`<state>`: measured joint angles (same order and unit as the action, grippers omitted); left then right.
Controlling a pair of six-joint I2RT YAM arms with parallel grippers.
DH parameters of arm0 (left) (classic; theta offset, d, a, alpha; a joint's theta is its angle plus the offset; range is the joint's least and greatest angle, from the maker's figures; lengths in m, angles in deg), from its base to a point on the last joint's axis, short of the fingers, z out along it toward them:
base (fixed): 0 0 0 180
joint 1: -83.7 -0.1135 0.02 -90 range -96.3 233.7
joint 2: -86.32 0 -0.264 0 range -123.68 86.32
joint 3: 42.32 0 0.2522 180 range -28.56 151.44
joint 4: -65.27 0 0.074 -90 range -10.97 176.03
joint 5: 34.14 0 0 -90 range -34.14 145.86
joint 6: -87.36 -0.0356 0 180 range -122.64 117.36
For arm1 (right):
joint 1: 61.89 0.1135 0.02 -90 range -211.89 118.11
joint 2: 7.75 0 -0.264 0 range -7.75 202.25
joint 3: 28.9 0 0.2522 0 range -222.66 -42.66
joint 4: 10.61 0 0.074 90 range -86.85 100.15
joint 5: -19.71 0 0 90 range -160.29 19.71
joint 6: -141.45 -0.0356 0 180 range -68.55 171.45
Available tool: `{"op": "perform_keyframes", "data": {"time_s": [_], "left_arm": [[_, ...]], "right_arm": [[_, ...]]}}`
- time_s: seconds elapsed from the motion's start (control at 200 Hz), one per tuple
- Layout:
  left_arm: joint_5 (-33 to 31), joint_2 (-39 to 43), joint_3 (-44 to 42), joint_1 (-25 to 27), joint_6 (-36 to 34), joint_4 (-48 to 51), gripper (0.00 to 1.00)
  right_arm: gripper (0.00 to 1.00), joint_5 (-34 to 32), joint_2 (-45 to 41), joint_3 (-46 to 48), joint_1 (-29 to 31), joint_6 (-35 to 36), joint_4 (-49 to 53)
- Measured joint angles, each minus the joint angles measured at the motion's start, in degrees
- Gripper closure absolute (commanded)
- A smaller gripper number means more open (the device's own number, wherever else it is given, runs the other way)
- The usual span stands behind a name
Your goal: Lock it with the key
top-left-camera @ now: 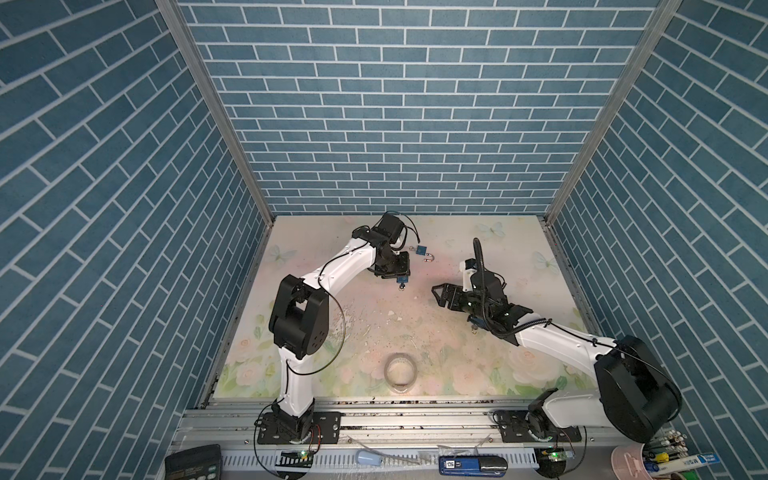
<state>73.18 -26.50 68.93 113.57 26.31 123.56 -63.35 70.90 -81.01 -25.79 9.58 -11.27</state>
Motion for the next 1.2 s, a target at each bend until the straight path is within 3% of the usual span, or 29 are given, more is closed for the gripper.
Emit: {"op": "perform_keyframes", "data": {"time_s": [0.19,0.41,0.655,1.2], "left_arm": [[1.2,0.7,-2.2,0.0,4.0,-2.8,0.78],[3.9,1.7,-5.8,0.0,10.2,-8.6,0.78],[5.0,3.3,-7.1,0.0,13.7,-11.7,0.77],[6.1,4.4,-10.2,0.0,15.9,-15.8,0.78]], "right_arm": [[0.2,1.0,2.6,0.0,1.5,-0.4,-5.5],[0.33,0.0,4.9,-0.1,4.0,0.2,-12.2],[0.41,-0.3,9.2,-0.2,4.9,0.2,-15.8],[0.43,-0.2,11.9,-3.0,5.3,0.3,-18.1]]}}
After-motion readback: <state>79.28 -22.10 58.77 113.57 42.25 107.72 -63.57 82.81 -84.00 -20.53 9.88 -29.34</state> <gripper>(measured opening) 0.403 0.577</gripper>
